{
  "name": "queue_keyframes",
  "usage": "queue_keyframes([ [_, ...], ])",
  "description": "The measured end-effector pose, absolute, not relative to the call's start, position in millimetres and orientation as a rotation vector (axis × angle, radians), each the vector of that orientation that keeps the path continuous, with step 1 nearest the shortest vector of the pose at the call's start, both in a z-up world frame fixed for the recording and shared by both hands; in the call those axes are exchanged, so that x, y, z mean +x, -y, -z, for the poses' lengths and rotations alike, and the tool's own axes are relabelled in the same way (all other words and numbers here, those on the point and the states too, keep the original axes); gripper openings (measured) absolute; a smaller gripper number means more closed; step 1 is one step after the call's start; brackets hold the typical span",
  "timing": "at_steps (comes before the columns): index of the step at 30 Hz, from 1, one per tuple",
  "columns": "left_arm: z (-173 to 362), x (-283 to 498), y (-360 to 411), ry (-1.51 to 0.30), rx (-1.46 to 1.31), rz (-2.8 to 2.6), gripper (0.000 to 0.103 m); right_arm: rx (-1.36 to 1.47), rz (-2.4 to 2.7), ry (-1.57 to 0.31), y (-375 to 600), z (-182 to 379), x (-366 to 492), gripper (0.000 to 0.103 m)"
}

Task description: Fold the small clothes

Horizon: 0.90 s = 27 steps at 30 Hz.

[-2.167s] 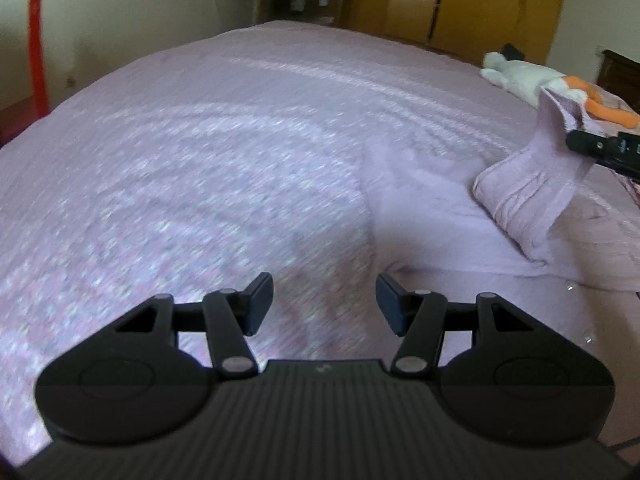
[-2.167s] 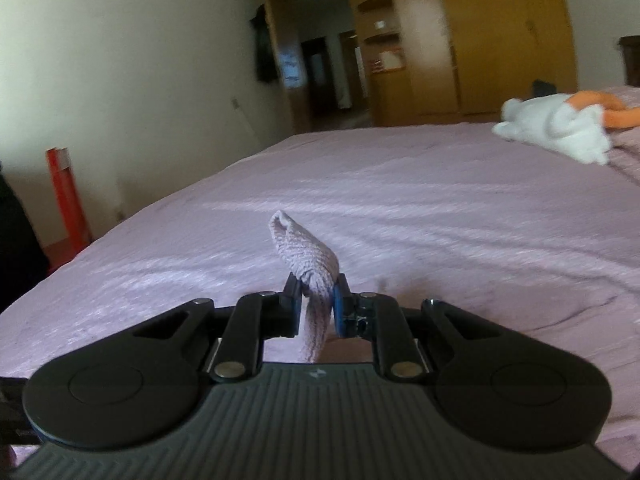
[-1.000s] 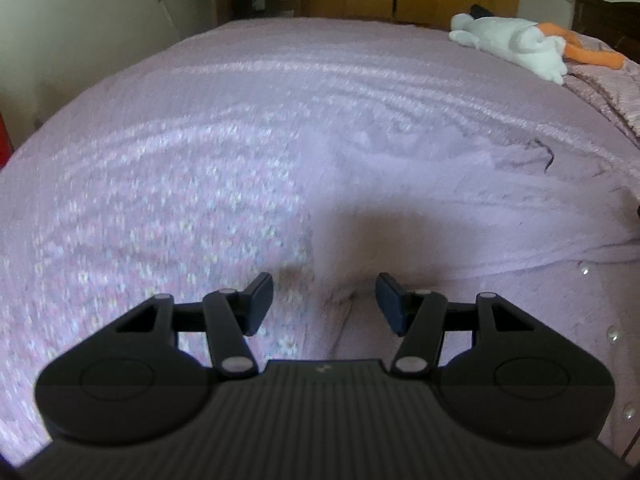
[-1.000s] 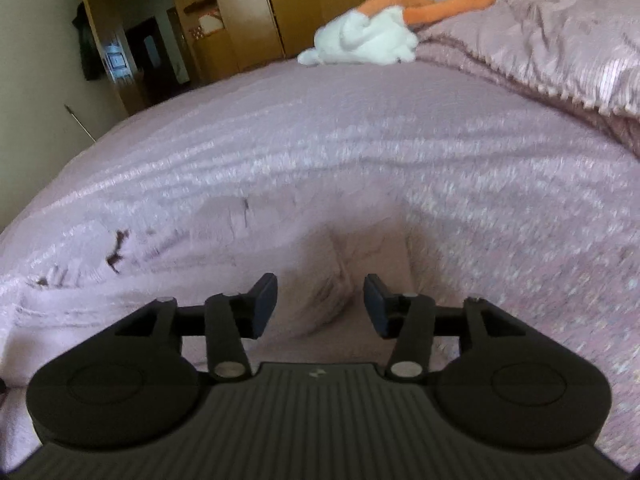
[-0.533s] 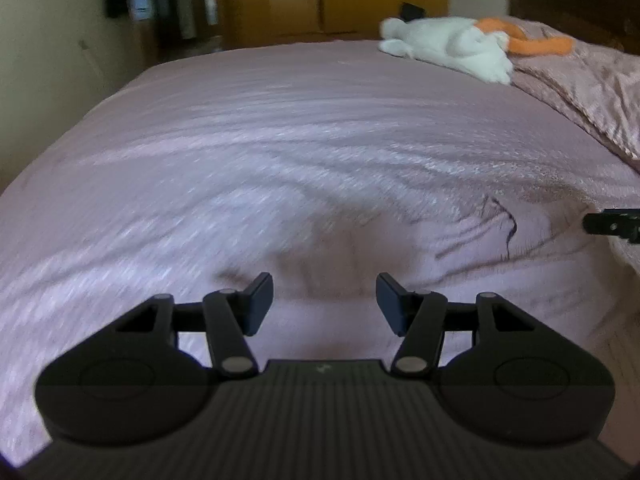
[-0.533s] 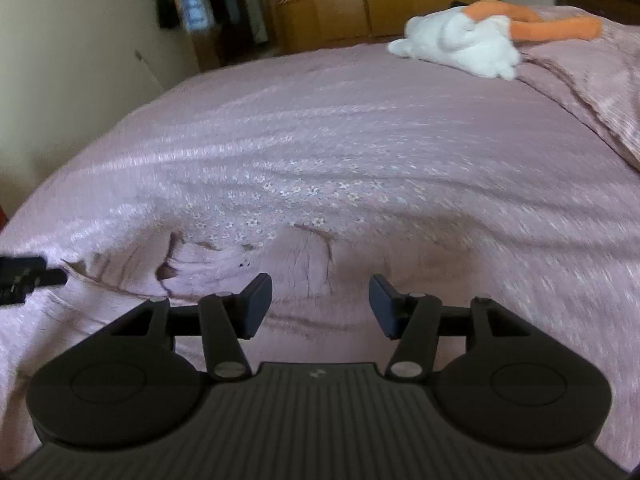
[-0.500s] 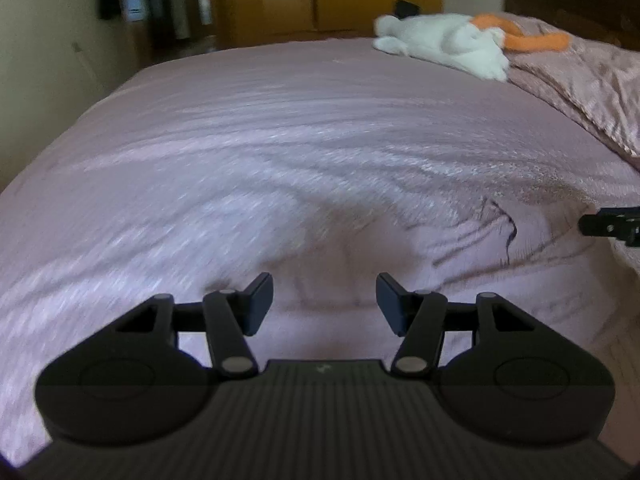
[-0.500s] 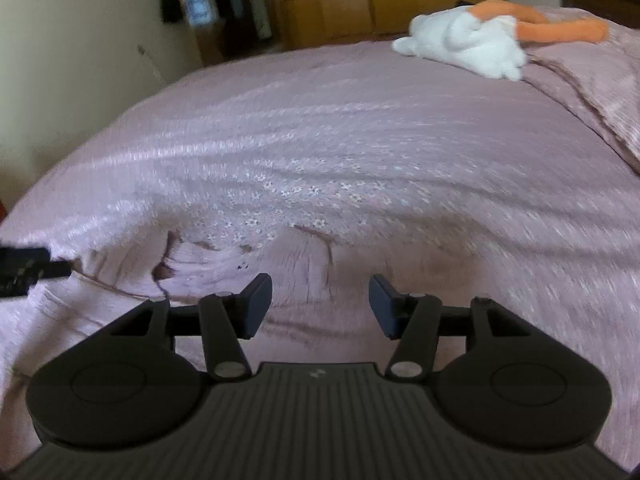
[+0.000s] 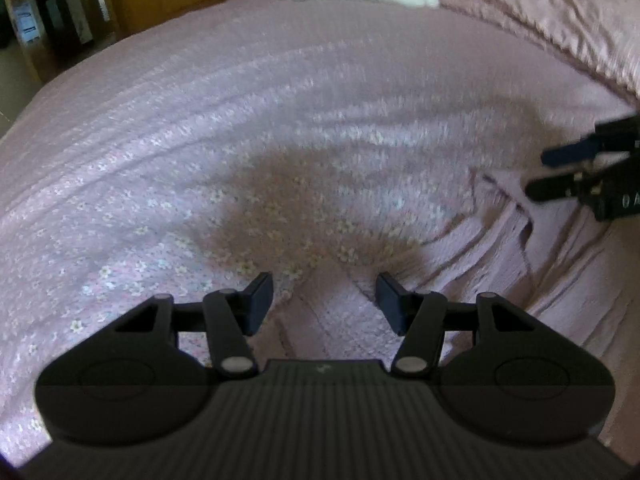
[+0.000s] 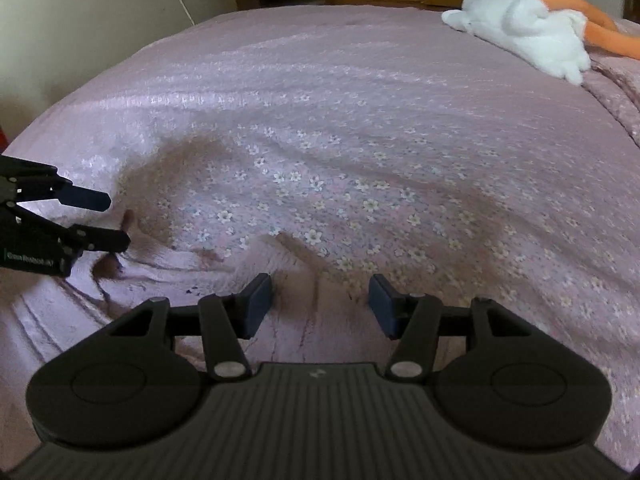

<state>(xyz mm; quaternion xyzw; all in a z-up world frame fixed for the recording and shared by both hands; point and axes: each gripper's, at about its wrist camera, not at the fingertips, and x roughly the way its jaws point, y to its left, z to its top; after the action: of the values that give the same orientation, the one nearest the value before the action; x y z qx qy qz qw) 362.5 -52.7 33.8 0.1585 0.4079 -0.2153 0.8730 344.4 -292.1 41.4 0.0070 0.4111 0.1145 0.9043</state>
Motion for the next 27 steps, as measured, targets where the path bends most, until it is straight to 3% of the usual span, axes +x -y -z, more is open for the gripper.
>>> queue_keyframes([
  [4, -28, 359, 54, -0.827, 0.333, 0.461, 0.056, -0.013, -0.258, -0.851, 288, -35, 349, 0.062],
  [6, -28, 356, 52, -0.823, 0.305, 0.504, 0.021, -0.024, -0.281, -0.843, 286, -35, 348, 0.059],
  [8, -31, 349, 51, -0.797, 0.296, 0.504, 0.012, -0.046, -0.325, -0.825, 285, -35, 344, 0.019],
  [10, -37, 336, 52, -0.709, 0.309, 0.471, 0.011, -0.07, -0.362, -0.782, 282, -40, 335, 0.005],
  [11, -40, 331, 52, -0.669, 0.311, 0.445, 0.011, -0.082, -0.364, -0.746, 280, -43, 331, 0.005],
  [15, -39, 332, 53, -0.598, 0.297, 0.32, 0.011, -0.126, -0.287, -0.616, 272, -47, 318, 0.005],
  [18, -20, 338, 65, -0.635, 0.362, 0.299, 0.011, -0.179, -0.252, -0.643, 262, -33, 324, 0.005],
  [21, -7, 337, 72, -0.625, 0.417, 0.262, 0.018, -0.172, -0.21, -0.659, 258, -19, 330, 0.006],
  [22, -8, 337, 74, -0.624, 0.428, 0.243, 0.022, -0.163, -0.203, -0.662, 257, -19, 331, 0.013],
  [24, -13, 337, 73, -0.638, 0.427, 0.204, 0.04, -0.122, -0.175, -0.681, 259, -24, 334, 0.023],
  [26, -23, 336, 66, -0.66, 0.384, 0.196, 0.049, -0.077, -0.153, -0.688, 263, -32, 331, 0.052],
  [27, -29, 333, 60, -0.668, 0.352, 0.199, 0.052, -0.05, -0.16, -0.678, 266, -38, 326, 0.059],
])
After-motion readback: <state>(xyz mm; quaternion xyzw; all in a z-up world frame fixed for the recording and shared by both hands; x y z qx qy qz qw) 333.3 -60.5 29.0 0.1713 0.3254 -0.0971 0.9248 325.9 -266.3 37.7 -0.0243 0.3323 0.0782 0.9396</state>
